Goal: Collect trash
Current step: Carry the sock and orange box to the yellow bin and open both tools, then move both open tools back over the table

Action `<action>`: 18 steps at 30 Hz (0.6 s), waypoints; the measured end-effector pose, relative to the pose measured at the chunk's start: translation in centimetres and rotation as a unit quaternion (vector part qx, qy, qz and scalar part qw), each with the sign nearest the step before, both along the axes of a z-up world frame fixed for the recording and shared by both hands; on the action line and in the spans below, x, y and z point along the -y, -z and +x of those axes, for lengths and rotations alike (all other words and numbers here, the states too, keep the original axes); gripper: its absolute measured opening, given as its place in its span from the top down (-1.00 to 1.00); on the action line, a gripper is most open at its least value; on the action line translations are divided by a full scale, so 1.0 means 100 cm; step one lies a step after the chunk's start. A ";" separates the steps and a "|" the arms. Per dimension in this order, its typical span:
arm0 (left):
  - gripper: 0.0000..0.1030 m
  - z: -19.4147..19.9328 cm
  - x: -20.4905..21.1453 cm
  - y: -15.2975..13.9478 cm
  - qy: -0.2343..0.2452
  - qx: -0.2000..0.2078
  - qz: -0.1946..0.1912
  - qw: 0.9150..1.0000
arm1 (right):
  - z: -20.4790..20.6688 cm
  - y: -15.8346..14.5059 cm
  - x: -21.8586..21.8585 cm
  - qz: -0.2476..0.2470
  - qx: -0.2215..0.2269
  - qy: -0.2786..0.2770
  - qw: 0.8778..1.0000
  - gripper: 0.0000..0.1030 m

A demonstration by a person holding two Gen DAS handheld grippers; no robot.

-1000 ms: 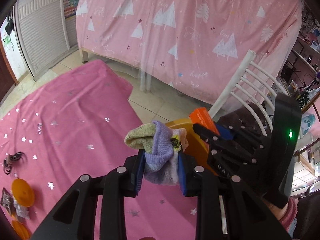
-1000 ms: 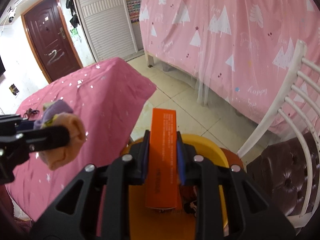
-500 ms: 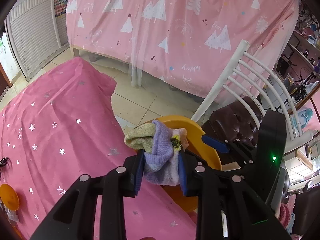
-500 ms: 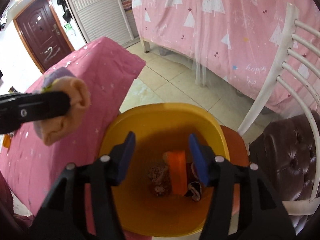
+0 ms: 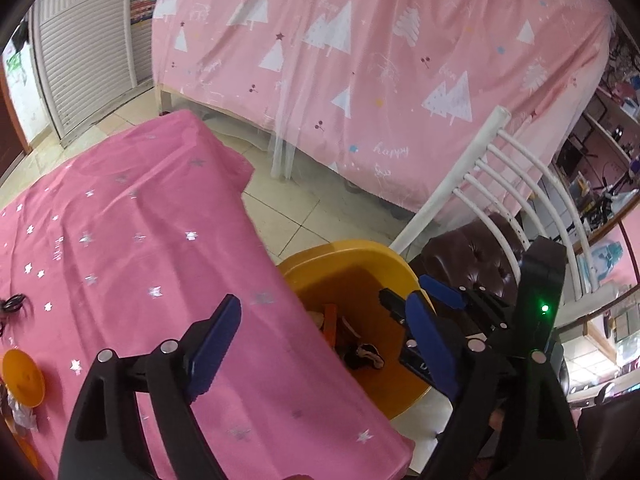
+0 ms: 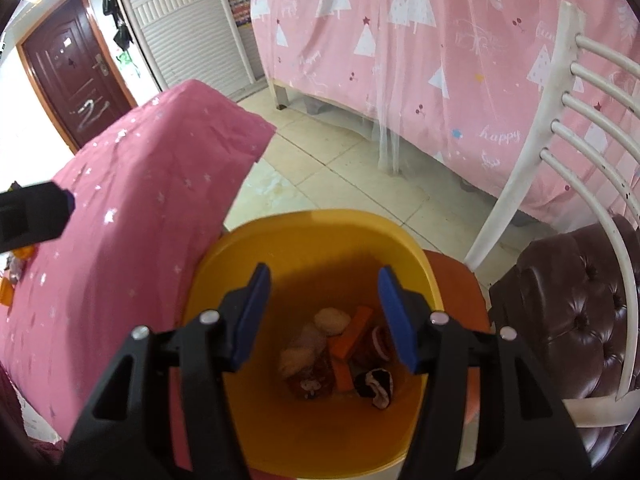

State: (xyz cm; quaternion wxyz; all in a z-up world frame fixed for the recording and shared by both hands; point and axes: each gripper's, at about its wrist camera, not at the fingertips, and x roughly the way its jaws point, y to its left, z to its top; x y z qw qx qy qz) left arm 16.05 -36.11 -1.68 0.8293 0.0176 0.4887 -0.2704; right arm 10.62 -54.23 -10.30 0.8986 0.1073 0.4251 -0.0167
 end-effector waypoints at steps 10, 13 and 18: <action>-0.70 -0.011 -0.055 -0.018 -0.037 0.019 -0.033 0.999 | -0.001 -0.029 -0.026 -0.010 0.038 -0.010 0.999 -0.28; -0.73 -0.016 -0.073 -0.020 -0.046 0.027 -0.036 0.998 | 0.000 -0.040 -0.037 -0.007 0.055 -0.016 0.998 -0.34; -0.80 -0.019 -0.102 -0.019 -0.071 0.043 -0.033 0.996 | 0.008 -0.056 -0.067 0.003 0.077 -0.040 0.996 -0.48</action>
